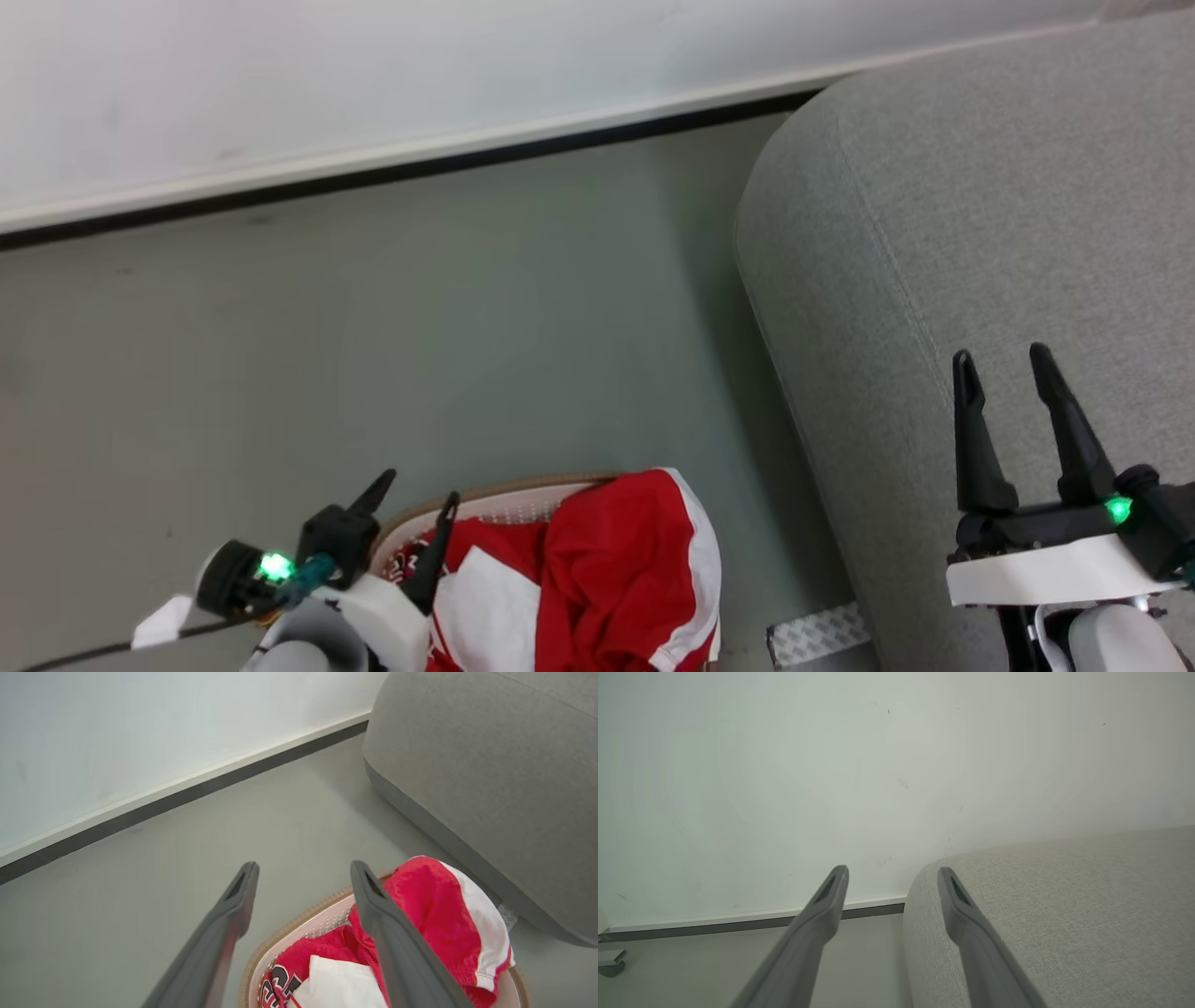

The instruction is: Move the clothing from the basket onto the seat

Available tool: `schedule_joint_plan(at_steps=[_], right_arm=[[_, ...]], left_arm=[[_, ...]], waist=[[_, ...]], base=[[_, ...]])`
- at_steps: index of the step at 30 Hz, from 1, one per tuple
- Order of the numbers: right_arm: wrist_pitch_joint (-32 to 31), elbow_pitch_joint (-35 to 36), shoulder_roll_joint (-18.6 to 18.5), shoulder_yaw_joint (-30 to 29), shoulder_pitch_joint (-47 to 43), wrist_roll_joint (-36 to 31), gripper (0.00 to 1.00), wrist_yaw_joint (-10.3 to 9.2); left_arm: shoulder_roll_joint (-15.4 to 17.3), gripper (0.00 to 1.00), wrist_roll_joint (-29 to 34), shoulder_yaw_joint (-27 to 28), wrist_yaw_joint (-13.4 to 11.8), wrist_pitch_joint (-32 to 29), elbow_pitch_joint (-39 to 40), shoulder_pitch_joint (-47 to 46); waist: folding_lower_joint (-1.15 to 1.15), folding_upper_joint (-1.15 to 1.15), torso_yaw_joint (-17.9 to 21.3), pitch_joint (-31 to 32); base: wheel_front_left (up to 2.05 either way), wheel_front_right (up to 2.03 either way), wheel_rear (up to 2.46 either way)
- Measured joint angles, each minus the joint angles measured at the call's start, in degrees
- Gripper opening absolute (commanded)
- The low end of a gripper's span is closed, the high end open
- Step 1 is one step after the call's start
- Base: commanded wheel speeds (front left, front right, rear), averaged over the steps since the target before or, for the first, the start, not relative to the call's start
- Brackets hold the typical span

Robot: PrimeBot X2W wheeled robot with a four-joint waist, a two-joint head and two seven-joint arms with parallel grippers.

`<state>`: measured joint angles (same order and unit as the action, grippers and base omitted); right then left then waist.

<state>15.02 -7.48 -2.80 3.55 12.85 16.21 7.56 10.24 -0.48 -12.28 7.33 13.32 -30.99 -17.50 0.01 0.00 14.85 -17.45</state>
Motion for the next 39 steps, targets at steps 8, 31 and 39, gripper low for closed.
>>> schedule_joint_plan(at_steps=[8,31,39], right_arm=[[0.0,3.1,0.0,-0.7,2.9,0.2,1.00,0.00],[0.0,13.3,0.0,-0.7,10.8,2.9,1.00,0.00],[0.0,13.5,0.0,-0.1,11.7,4.7,1.00,-0.01]], left_arm=[[1.2,1.00,-0.3,-11.5,0.2,-5.0,-11.5,-6.8],[3.8,1.00,0.5,-38.7,0.2,-11.4,-33.8,-26.4],[4.0,1.00,1.0,-44.8,0.2,-11.6,-37.8,-29.7]], waist=[[0.01,0.00,0.7,-6.3],[0.01,0.00,3.4,-24.8],[0.00,0.00,5.2,-28.9]], base=[[0.00,0.00,0.00],[0.00,0.00,0.00],[0.00,0.00,0.00]])
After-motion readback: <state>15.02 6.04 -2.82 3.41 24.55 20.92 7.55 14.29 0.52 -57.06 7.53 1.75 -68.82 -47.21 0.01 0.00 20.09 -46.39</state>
